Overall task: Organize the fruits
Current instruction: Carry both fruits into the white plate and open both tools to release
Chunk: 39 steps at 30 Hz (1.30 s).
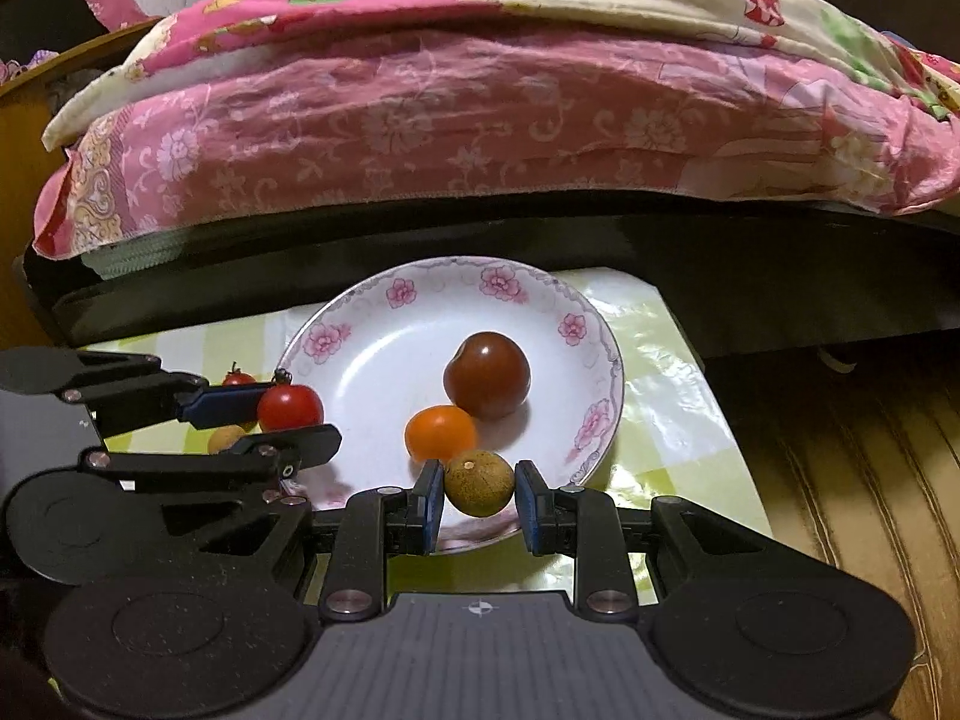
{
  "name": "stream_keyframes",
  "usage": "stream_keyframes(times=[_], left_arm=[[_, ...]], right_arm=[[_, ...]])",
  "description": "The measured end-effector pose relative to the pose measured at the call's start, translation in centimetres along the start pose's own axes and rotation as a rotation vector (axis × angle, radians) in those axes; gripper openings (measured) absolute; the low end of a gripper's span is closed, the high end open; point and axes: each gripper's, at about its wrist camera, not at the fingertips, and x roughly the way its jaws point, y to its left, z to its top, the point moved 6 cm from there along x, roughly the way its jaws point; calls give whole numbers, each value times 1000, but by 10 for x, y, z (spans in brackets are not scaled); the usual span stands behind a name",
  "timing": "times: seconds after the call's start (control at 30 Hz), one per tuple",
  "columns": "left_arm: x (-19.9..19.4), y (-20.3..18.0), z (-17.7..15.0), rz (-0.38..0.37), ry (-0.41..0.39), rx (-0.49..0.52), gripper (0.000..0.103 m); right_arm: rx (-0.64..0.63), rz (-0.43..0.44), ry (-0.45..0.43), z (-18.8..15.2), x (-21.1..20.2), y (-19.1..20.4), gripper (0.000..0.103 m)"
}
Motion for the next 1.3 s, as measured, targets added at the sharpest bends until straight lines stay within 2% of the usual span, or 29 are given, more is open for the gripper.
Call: stream_keyframes(times=[0.37,1.3], left_arm=[[12,0,0,-5,7,3,37],[21,1,2,1,15,12,37]], right_arm=[[-22,-4,8,-2,17,2,22],[-4,-7,-6,9,28,-3,22]])
